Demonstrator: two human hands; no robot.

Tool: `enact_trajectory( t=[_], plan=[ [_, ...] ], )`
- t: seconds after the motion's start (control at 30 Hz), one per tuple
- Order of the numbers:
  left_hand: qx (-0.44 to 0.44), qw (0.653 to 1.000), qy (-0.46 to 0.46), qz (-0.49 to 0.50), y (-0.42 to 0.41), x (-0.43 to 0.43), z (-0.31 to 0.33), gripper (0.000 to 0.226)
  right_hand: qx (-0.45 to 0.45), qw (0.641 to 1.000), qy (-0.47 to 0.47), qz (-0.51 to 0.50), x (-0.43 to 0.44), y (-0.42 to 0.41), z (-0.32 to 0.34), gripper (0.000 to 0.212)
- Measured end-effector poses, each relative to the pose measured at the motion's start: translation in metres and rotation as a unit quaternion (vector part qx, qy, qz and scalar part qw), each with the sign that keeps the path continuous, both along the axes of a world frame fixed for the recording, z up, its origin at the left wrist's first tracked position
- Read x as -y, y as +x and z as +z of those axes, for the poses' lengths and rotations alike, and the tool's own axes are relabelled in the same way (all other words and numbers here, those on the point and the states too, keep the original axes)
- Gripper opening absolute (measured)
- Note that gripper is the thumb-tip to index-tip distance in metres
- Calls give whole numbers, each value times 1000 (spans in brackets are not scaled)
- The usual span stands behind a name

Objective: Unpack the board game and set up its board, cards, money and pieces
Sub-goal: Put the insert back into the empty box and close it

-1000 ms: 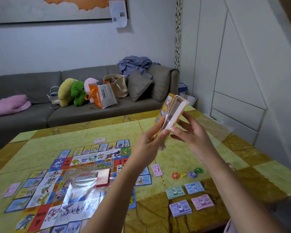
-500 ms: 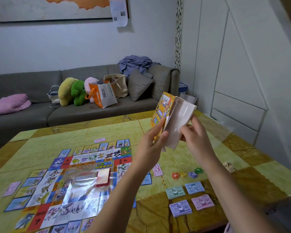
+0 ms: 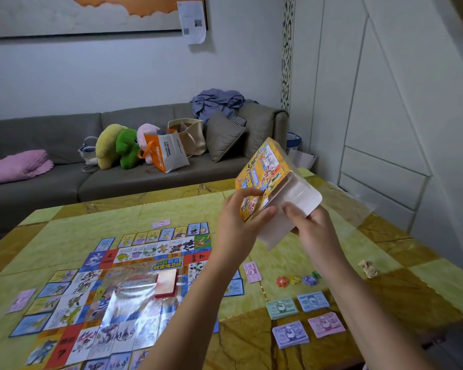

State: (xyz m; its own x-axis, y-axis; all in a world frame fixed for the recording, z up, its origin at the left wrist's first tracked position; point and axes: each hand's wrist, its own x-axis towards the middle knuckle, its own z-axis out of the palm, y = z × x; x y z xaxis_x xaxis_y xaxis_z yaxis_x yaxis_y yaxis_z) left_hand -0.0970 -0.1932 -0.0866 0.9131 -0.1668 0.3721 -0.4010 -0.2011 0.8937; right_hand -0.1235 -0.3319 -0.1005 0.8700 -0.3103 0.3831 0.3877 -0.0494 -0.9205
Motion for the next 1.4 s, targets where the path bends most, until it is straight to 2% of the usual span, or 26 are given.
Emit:
enact_trajectory(
  t=[0.13, 0.27, 0.37, 0.43, 0.5, 0.57, 0.63, 0.7, 0.77, 0.83, 0.93, 1.0, 1.17, 1.27, 1.4],
  plan=[
    [-6, 999, -30, 44, 4, -2, 2, 43, -3, 998, 44, 54, -1, -1, -3, 18],
    [1, 997, 3, 83, 0, 1, 3, 69, -9, 993, 93, 70, -1, 1, -6, 20],
    [17, 996, 7, 84, -1, 4, -1, 66, -12, 989, 129, 69, -2, 1, -7, 22],
    [5, 997, 4, 76, 3, 4, -5, 71, -6, 986, 156, 66, 0, 1, -8, 22],
    [-38, 998, -34, 42, 6, 3, -7, 85, 4, 979, 194, 69, 2, 0, -7, 24],
    [-79, 994, -79, -13, 4, 1, -5, 90, 13, 972, 220, 81, 5, -1, -6, 25],
    [-93, 989, -92, -62, 2, 0, -4, 80, 16, 969, 231, 85, 7, -2, -6, 25],
    [-115, 984, -98, -91, 3, -2, -5, 57, 20, 966, 245, 84, 9, -2, -6, 25],
    [-165, 962, -178, -126, 4, -5, 0, 29, 26, 962, 261, 78, 12, -2, -6, 27],
    [-190, 938, -240, -165, 6, -9, 3, 34, 32, 962, 264, 68, 16, -3, -6, 30],
    [-156, 945, -210, -195, 3, -12, 6, 44, 41, 968, 241, 55, 19, -3, -7, 35],
    [-138, 955, -189, -181, 5, -9, 5, 38, 41, 972, 223, 57, 20, -3, -7, 39],
    [-96, 975, -150, -133, 6, 1, 5, 47, 32, 982, 180, 49, 29, -5, -4, 44],
    [-72, 979, -152, -112, 1, 13, 11, 40, 29, 980, 192, 42, 35, -6, -5, 49],
    [-72, 981, -158, -85, 4, 28, 10, 32, 35, 981, 188, 33, 43, -10, -3, 45]
  ],
)
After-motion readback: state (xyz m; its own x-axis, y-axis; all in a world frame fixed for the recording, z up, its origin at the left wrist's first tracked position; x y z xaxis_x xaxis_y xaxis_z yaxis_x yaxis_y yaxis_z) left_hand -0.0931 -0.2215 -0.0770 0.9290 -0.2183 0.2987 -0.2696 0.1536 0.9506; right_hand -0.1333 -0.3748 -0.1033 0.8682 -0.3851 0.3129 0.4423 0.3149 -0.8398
